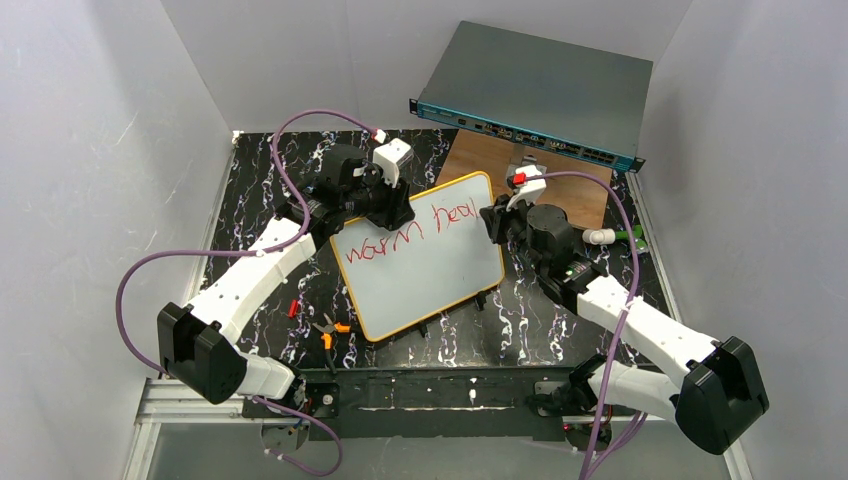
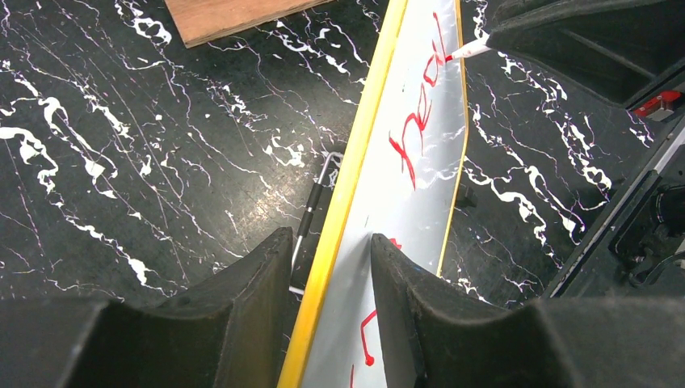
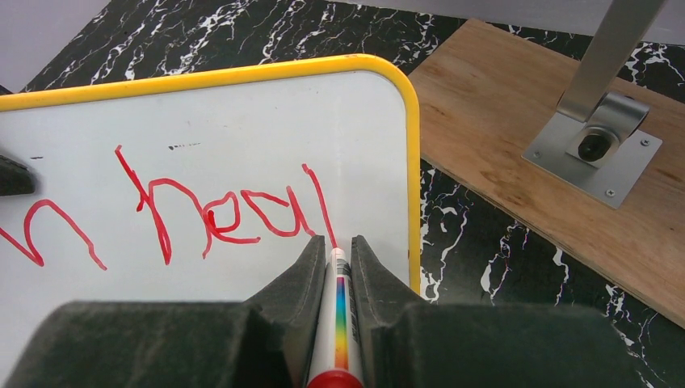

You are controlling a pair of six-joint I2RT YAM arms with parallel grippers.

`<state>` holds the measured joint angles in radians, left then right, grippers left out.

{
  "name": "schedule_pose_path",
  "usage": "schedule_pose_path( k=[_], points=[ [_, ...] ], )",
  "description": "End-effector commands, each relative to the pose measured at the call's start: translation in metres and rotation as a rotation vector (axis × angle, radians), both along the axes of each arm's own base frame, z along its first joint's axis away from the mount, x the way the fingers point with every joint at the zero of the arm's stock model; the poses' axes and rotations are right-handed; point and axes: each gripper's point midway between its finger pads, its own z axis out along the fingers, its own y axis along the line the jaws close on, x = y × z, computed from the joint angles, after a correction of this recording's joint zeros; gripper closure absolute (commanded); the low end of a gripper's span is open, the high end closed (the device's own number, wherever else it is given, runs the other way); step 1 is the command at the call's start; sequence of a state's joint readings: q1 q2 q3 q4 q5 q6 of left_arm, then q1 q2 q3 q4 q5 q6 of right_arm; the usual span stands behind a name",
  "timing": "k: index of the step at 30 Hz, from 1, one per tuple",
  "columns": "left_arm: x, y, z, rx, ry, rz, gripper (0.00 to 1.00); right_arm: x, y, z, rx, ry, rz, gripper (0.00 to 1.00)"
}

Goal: Write a sentence on the whiteboard

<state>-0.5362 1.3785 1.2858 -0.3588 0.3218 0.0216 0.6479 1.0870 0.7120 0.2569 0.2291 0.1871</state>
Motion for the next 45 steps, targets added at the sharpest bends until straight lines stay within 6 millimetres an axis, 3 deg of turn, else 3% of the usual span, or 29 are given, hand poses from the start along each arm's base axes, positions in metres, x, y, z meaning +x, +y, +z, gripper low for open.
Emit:
schedule_pose_path(
  k=[1,13,31,40,45],
  points=[
    [0.002,-0.005,0.039,-0.067,-0.103,-0.024,1.00,0.008,-0.001,0.031,0.041,-0.065,-0.020,0.99],
    [0.002,-0.006,0.039,-0.069,-0.102,-0.024,1.00,0.017,0.007,0.056,0.063,-0.102,-0.014,0.99],
    [0.002,-0.005,0.041,-0.069,-0.107,-0.024,1.00,0.026,0.001,0.064,0.040,-0.117,-0.060,0.99],
    [0.001,-0.005,0.040,-0.064,-0.106,-0.025,1.00,0.021,-0.005,0.066,0.036,-0.125,-0.065,0.99],
    [0.002,-0.005,0.041,-0.066,-0.107,-0.024,1.00,0.015,-0.006,0.084,0.062,-0.163,-0.046,0.99]
  ],
)
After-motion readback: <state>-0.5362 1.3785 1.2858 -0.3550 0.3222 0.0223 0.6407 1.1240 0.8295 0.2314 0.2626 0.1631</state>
